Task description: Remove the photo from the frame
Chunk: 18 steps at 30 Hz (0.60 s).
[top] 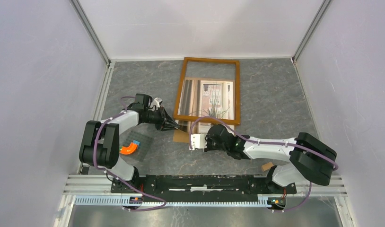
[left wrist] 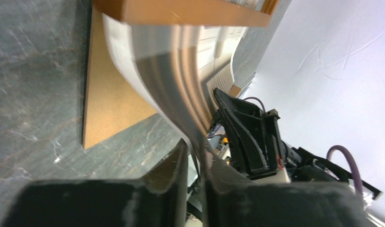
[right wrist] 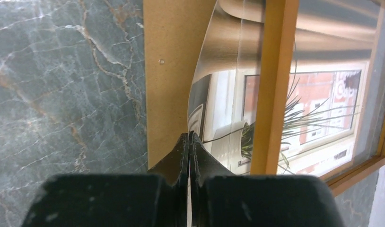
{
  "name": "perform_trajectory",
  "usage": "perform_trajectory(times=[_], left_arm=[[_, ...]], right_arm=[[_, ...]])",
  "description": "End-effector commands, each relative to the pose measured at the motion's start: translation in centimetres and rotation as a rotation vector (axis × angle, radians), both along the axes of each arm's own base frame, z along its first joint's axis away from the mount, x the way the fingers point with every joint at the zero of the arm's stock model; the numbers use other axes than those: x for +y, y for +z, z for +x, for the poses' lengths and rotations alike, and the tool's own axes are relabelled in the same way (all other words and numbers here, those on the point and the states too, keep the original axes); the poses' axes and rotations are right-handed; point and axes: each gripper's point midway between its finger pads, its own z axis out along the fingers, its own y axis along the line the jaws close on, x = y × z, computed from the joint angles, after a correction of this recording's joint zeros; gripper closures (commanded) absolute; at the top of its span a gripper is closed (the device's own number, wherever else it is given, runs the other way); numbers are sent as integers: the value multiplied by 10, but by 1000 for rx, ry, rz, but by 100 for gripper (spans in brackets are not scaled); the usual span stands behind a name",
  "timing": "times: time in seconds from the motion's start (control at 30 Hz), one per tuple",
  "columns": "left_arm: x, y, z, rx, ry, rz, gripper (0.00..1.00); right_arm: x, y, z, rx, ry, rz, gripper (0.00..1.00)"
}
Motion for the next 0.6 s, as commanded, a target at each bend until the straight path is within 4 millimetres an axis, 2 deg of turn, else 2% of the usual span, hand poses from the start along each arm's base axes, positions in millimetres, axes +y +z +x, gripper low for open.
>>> perform_trajectory(times=[0.0,0.03,0.1,0.3,0.37,0.47,0.57], left_arm=[[0,28,-2,-58,-33,-51,61],[3,27,-4,-57,-33,-40,46],[10,28,-6,-71,-39,-9,31],[42,37,-6,-190,-33,123,2],[52,40,-3,-228,-26,172,0],[69,42,8,-254,9,219,0],[84,44,20,-270,61,242,0]], right_arm=[[15,23,-9,36,58,47,100],[17,25,-17,68,88,49,100],[27,34,-33,136,165,79,100],[44,66,-58,268,269,123,100],[49,79,-65,305,297,134,100],[52,100,-66,312,303,149,100],[56,128,-65,307,312,169,100]])
